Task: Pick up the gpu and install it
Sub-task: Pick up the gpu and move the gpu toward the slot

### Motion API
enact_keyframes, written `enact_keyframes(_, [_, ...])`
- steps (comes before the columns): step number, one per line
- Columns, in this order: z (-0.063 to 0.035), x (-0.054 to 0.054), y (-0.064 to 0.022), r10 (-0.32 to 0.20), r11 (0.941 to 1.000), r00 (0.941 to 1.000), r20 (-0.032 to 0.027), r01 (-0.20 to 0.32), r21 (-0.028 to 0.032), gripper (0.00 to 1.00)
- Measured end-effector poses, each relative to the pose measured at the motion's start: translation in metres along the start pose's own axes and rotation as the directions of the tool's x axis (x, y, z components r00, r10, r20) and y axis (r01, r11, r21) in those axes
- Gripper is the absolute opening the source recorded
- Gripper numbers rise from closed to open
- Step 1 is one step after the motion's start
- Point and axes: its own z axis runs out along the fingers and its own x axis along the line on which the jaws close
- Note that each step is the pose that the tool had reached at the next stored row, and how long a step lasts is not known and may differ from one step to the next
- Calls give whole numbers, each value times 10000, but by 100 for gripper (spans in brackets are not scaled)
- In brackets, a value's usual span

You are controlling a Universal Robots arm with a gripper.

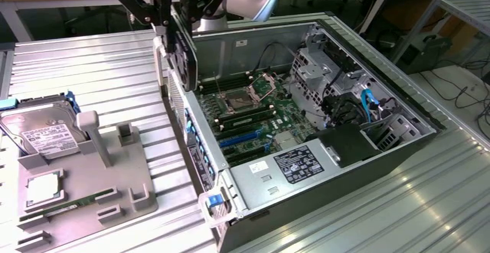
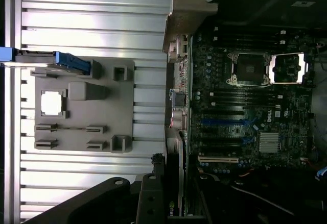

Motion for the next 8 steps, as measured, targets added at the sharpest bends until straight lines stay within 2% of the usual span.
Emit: enact_keyframes(8, [1,-41,-1,0,10000,10000,0,0,0,27])
